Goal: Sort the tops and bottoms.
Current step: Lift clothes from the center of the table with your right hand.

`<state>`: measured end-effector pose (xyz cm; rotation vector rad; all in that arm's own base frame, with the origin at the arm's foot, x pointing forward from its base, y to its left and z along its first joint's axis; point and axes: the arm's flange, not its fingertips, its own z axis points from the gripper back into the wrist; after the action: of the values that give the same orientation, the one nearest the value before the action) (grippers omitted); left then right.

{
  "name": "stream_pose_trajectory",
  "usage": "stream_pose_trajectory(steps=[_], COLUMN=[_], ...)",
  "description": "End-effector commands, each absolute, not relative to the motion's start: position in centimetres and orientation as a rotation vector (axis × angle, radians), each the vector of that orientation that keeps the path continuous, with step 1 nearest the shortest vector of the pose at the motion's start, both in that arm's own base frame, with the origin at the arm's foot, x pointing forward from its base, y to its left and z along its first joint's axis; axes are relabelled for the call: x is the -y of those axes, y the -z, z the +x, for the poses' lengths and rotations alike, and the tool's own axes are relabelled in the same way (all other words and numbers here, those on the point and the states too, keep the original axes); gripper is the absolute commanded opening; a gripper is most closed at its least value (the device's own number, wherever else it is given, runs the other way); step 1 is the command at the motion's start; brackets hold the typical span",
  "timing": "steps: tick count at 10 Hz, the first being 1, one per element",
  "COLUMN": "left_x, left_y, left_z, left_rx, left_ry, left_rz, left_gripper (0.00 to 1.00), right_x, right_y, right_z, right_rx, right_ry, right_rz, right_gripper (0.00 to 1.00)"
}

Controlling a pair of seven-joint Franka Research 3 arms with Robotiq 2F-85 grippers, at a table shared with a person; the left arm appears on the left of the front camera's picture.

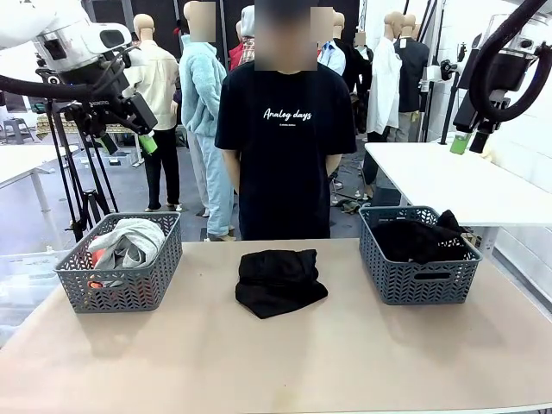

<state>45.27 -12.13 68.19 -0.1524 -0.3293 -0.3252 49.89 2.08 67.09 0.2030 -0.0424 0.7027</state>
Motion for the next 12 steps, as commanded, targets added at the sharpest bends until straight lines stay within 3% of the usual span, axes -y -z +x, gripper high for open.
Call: stream_pose_trajectory(steps=[1, 9, 10, 12], left_x=[12.1, 12.1, 12.1, 12.1], left_y=[-68.0, -68.0, -68.0, -68.0], left_z=[44.6, 44.6, 44.6, 44.6], left_rx=[0.329, 0.329, 0.329, 0.329], left_ry=[0.338, 0.338, 0.338, 0.338], left_rz=[-0.151, -0.151, -0.151, -0.151], left_gripper=[1.00, 1.00, 1.00, 1.00], right_x=[-2.1, -2.1, -4.1, -11.4], right_y=[-67.0, -67.1, -69.9, -66.6], right_z=[49.7, 49.9, 49.2, 51.4], right_rx=[0.034, 0.042, 0.162, 0.115], right_ry=[-0.700, -0.703, -0.694, -0.807], right_rz=[0.199, 0.203, 0.179, 0.237], right_gripper=[1.00, 1.00, 1.00, 1.00])
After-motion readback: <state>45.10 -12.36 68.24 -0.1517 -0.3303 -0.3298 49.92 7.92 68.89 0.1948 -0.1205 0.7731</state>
